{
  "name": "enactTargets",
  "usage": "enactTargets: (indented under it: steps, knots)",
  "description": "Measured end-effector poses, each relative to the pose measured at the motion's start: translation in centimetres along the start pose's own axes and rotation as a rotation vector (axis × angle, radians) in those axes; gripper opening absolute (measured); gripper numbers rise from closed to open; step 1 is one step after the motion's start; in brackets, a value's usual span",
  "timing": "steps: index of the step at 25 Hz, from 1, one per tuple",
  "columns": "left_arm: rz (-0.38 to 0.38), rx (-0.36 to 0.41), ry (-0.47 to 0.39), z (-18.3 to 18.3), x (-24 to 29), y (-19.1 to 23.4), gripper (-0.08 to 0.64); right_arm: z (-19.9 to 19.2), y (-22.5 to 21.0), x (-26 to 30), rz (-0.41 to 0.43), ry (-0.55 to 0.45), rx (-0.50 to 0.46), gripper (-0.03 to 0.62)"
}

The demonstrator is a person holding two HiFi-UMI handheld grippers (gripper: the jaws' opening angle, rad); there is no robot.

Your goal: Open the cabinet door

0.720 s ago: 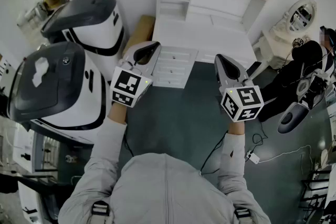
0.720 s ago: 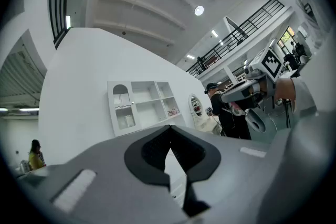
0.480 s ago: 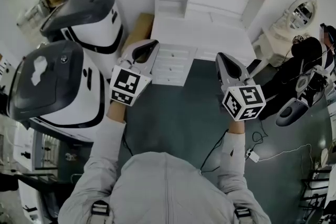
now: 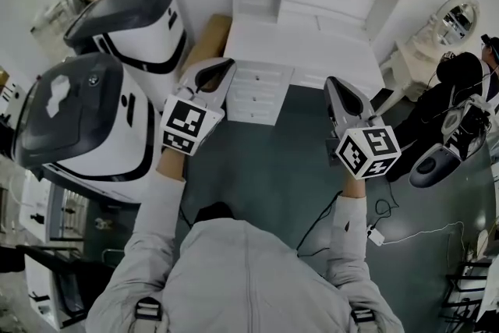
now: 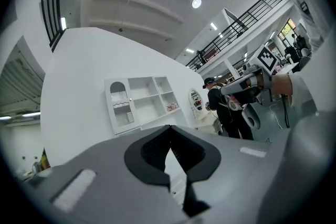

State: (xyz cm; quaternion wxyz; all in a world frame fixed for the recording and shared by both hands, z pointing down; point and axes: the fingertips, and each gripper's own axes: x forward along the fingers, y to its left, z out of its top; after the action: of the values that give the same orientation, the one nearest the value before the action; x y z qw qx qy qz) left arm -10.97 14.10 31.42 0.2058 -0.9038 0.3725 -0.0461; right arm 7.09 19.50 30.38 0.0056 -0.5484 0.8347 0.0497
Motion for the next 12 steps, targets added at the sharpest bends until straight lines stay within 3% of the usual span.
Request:
enactTargets:
  steps: [5, 12]
  knots:
    - [0.000, -0.011, -0.007, -0.7, 2.0, 1.0, 0.018, -0.6, -1.7, 2.1, -0.009, 0.016, -0.036, 0.002]
    - [0.002, -0.024, -0.001, -4.5, 7.8, 4.9, 0.018, -2.6, -5.3, 8.4, 0.006, 0.035, -0.039, 0.002]
